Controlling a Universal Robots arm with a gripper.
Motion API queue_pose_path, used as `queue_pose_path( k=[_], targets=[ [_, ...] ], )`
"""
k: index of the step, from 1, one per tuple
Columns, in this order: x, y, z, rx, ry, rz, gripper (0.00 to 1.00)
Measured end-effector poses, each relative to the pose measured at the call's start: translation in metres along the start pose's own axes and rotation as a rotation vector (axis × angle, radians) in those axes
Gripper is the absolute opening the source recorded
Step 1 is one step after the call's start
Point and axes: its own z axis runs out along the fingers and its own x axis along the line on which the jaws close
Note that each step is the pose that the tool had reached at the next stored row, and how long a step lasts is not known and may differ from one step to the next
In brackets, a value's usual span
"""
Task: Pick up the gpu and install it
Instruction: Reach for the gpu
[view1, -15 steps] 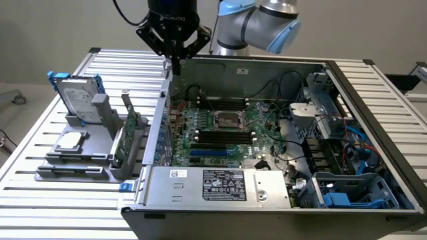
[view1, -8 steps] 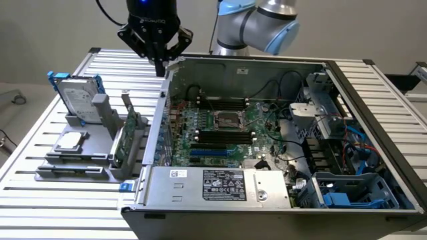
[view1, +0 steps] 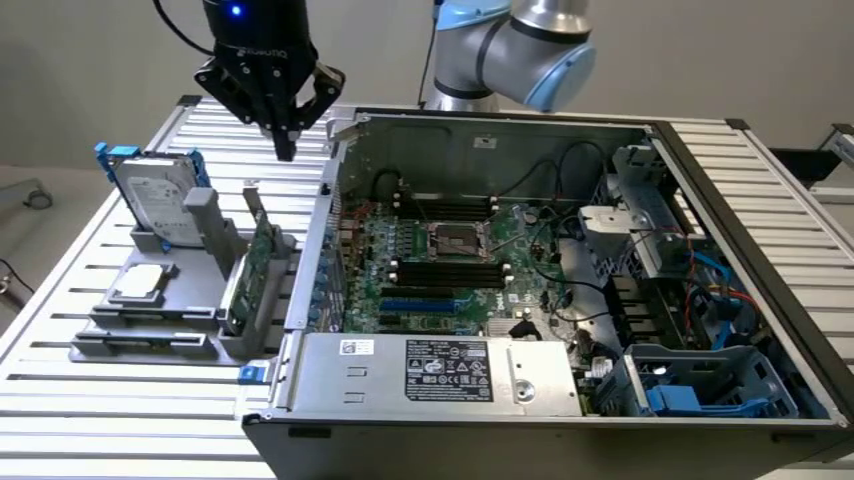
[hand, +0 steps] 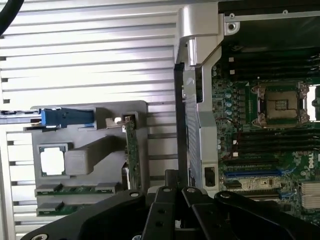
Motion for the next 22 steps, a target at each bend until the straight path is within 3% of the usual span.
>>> queue_pose_path(
  k=[9,14,15,18,22],
  targets=[
    [0.041,-0.0033,0.0102,0.0044,-0.0003,0.000,0.11],
    [0.062,-0.0052,0.0156,0.0100,-0.0007,0.000,0.11],
    [0.066,-0.0055,0.0163,0.0113,-0.0018,0.000,0.11],
    [0.068,-0.0059,0.0175,0.0167,-0.0127,-0.002,0.11],
    [0.068,-0.0066,0.0190,0.0190,-0.0182,-0.004,0.11]
  ],
)
